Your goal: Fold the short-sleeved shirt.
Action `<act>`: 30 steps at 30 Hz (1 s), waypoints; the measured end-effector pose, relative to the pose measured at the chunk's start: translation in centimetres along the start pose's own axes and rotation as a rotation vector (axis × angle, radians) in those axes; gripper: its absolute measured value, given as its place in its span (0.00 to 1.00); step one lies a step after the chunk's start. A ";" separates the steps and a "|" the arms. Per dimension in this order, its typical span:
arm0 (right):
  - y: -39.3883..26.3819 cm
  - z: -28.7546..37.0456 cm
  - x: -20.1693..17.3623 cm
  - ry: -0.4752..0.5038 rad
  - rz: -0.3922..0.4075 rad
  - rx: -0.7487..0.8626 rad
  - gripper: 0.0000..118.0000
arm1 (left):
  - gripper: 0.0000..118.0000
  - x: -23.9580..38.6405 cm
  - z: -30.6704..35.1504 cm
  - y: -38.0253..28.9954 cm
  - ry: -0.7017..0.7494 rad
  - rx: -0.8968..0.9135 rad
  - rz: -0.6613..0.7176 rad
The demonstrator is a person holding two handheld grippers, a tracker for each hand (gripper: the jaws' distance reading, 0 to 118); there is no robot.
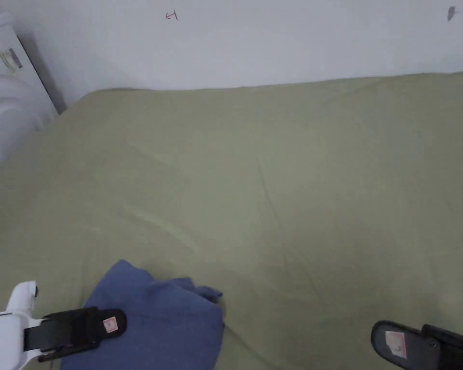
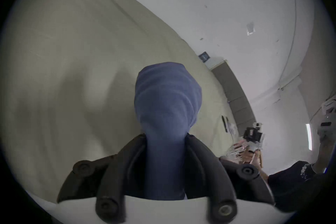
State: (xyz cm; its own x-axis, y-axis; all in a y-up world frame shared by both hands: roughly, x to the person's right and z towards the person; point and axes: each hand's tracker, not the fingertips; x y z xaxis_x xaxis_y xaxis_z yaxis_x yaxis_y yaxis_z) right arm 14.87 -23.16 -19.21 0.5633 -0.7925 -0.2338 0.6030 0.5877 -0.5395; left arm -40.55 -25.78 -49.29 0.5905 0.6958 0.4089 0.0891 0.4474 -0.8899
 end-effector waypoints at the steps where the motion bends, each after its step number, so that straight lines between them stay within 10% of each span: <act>1: -0.1 -0.2 -0.3 -0.008 0.011 -0.003 0.00 | 0.22 -1.3 1.2 0.6 0.048 -0.001 0.008; 10: -1.6 -1.8 -2.0 -0.148 0.061 -0.102 0.01 | 0.24 -12.4 9.5 1.0 0.215 0.070 0.210; 14: -1.2 -1.1 -3.4 -0.132 0.048 -0.074 0.01 | 0.68 -9.8 11.1 0.3 0.221 0.113 0.180; 20: 1.5 2.7 -6.8 -0.175 0.196 -0.028 0.01 | 0.68 1.7 15.9 1.2 0.422 0.205 -0.009; 24: 3.9 5.3 -8.7 -0.434 0.402 -0.030 0.01 | 0.68 14.3 15.0 1.0 0.739 0.283 -0.316; 30: 6.2 8.1 -10.4 -0.653 0.542 0.038 0.01 | 0.68 29.1 5.1 -5.2 0.541 0.480 -0.517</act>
State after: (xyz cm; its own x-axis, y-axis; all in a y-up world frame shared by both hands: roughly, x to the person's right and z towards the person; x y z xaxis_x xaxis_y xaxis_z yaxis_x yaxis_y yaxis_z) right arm 17.32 -9.93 -13.52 0.9857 -0.1542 0.0679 0.1681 0.8734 -0.4572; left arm -27.88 -4.99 -31.68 0.8784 0.0346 0.4766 0.1758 0.9040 -0.3897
